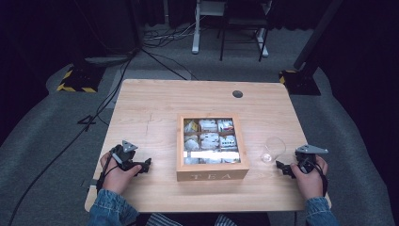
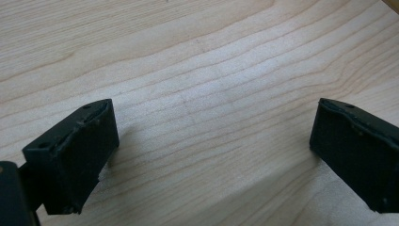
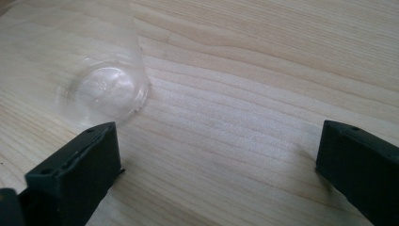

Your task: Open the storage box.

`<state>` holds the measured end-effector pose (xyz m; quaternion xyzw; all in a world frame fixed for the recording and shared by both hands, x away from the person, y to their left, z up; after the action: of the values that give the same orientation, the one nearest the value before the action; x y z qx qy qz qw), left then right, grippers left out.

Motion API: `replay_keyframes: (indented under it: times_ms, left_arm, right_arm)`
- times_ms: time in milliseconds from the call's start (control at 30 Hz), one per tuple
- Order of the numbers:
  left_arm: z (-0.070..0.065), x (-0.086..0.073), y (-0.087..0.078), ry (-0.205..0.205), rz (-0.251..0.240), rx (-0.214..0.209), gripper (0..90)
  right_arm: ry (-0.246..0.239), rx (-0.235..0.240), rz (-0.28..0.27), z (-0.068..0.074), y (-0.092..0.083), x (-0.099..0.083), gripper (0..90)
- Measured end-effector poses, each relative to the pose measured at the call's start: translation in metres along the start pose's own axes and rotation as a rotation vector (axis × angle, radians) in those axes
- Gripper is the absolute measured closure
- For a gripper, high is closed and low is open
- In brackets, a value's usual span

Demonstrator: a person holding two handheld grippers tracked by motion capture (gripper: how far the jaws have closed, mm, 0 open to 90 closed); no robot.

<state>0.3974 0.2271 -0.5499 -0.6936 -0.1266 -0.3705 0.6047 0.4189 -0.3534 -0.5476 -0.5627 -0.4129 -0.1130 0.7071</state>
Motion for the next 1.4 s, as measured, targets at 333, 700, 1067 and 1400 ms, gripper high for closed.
replay_keyframes:
  times_ms: [333,700,1067,1400]
  left_arm:
    - [-0.006,0.007,-0.023,-0.022,-0.022,-0.014,22.6]
    - [-0.025,0.024,-0.059,0.009,-0.09,-0.068,23.2]
    - [-0.059,0.036,-0.082,0.074,-0.132,-0.138,23.1]
    - [-0.088,0.038,-0.09,0.1,-0.142,-0.218,23.2]
  right_arm:
    - [-0.001,-0.001,0.0,0.0,0.0,0.0,0.2]
    - [-0.001,0.0,0.0,0.0,0.0,0.0,0.2]
    - [-0.001,-0.001,0.0,0.0,0.0,0.0,0.3]
    - [-0.001,0.0,0.0,0.0,0.0,0.0,0.3]
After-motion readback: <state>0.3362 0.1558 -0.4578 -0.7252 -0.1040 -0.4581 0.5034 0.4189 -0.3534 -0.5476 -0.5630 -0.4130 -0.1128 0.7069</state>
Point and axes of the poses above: each handheld gripper's, and its own axes: y roughly forward along the jaws, x roughly out of its top, z roughly to its left, the point moved 6 cm from there along y, roughly forward along the jaws, and after that the axes turned 2 degrees about x, right-handed, at the moved point
